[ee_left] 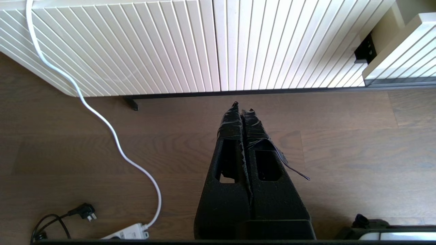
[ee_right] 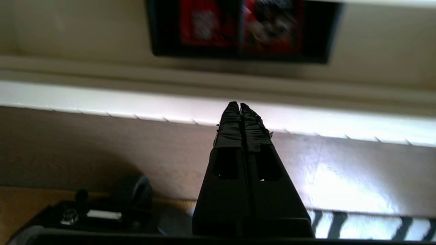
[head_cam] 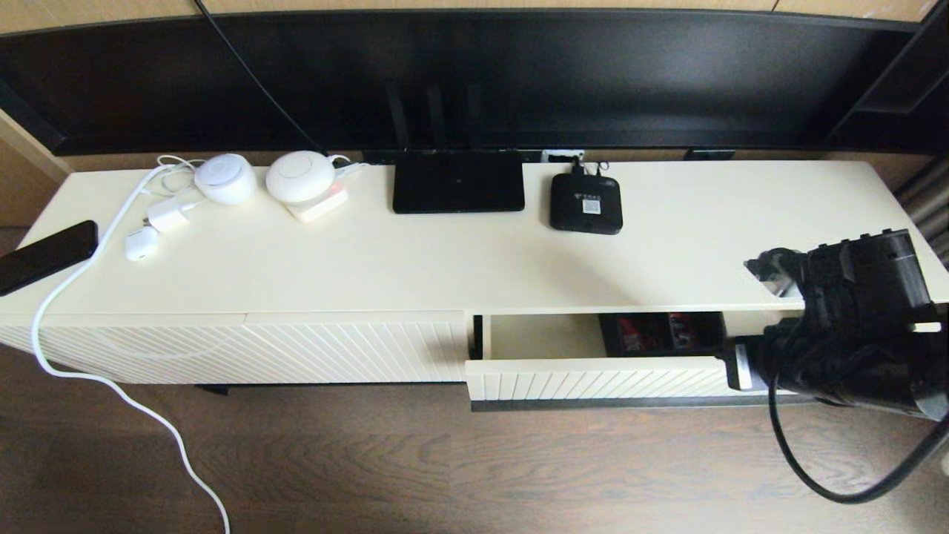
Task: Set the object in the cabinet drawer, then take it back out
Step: Open the drawer
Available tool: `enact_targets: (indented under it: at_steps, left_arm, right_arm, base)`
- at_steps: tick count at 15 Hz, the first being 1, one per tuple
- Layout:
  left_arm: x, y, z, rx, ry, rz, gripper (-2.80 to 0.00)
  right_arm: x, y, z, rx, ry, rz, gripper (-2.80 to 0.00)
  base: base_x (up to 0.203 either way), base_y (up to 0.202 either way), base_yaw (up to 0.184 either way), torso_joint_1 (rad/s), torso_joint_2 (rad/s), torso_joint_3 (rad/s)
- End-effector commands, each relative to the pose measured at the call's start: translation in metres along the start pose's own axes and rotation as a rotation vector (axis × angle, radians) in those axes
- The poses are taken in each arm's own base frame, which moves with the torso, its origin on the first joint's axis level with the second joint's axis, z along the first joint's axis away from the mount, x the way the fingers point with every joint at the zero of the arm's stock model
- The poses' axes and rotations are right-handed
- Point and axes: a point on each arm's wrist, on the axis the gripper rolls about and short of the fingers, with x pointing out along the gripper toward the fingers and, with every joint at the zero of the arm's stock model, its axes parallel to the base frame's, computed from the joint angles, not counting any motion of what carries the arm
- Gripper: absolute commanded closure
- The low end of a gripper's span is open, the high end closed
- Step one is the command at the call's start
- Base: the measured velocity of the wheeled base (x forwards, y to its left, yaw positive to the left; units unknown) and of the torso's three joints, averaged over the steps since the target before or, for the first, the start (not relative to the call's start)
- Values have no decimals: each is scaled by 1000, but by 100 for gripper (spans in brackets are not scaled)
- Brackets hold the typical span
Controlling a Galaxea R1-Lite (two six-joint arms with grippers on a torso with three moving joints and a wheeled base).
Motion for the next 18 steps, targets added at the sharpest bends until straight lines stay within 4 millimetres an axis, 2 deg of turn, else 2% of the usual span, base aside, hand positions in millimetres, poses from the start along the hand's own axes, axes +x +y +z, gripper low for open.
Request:
enact_targets:
  at_steps: [1, 5, 9, 18]
  left_arm:
    - [0, 0, 0, 0, 1, 0, 0]
    - [0, 0, 0, 0, 2, 0, 0]
    - [0, 0, 0, 0, 0, 0, 0]
    - [0, 0, 0, 0, 2, 0, 0]
  right_arm:
    - [12, 11, 1, -19, 7, 4, 0]
    - [26, 27, 7, -40, -21, -28, 0]
    - [42, 34, 10, -38, -55, -68, 0]
    - [57, 36, 10, -26, -73, -77, 0]
  base:
    - [0, 0, 0, 0, 0, 0]
    - [0, 0, 0, 0, 0, 0]
    - [0, 0, 0, 0, 0, 0]
    - [0, 0, 0, 0, 0, 0]
